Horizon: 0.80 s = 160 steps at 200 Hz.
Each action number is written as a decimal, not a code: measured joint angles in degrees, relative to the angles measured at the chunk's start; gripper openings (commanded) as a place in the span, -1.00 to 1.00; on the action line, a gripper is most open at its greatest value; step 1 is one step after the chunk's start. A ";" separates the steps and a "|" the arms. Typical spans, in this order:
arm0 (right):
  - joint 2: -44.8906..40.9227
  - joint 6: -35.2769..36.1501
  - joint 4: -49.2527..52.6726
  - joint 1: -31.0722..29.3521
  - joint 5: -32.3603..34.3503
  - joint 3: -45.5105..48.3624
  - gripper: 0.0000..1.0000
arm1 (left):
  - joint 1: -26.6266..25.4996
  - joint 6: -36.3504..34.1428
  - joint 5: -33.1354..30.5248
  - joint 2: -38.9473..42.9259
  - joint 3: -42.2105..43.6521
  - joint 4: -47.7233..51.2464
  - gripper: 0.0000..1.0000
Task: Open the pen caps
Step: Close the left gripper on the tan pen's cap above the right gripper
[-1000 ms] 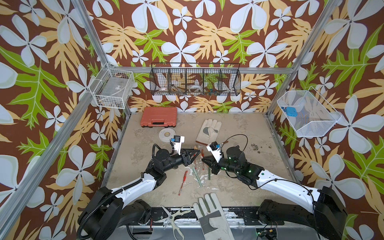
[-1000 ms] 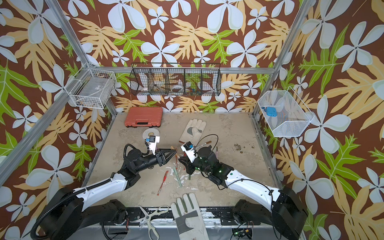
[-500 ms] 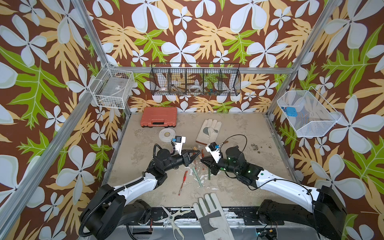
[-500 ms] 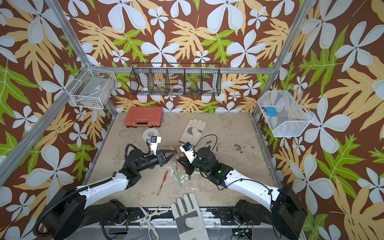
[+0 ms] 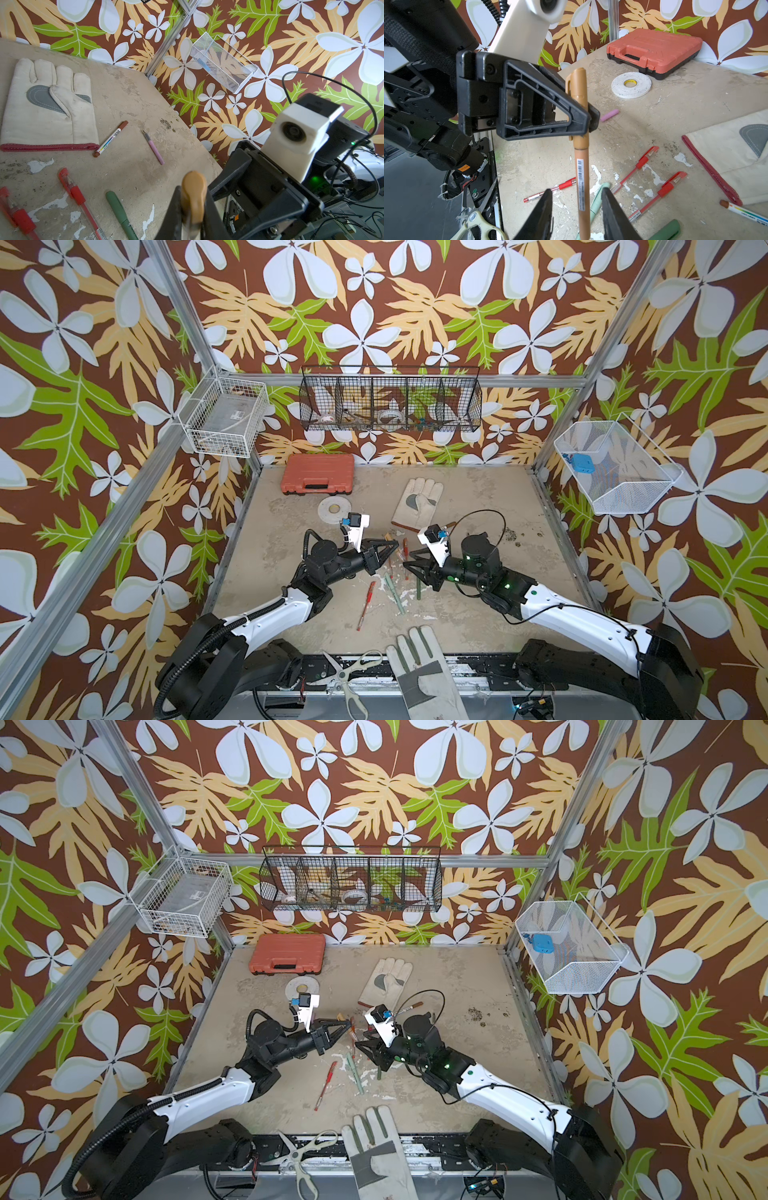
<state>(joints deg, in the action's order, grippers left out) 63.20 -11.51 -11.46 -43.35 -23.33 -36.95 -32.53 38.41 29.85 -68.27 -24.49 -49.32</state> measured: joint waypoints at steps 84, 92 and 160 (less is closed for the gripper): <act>3.48 -0.50 -1.38 2.56 -11.17 -0.07 -0.29 | -1.44 0.09 4.39 -1.79 0.42 -4.35 -1.00; 4.04 -0.72 -1.51 2.56 -11.98 -0.26 -0.30 | -1.62 0.09 4.98 -1.81 0.37 -4.66 -1.00; 6.08 -2.03 -3.56 3.21 -17.40 -0.44 -0.73 | -2.01 0.94 8.00 -2.97 0.37 -9.25 -1.00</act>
<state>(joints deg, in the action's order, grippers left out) 69.28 -13.54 -15.03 -40.14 -40.73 -37.39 -34.54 39.35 37.85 -71.24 -24.12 -58.57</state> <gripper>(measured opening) 0.184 0.144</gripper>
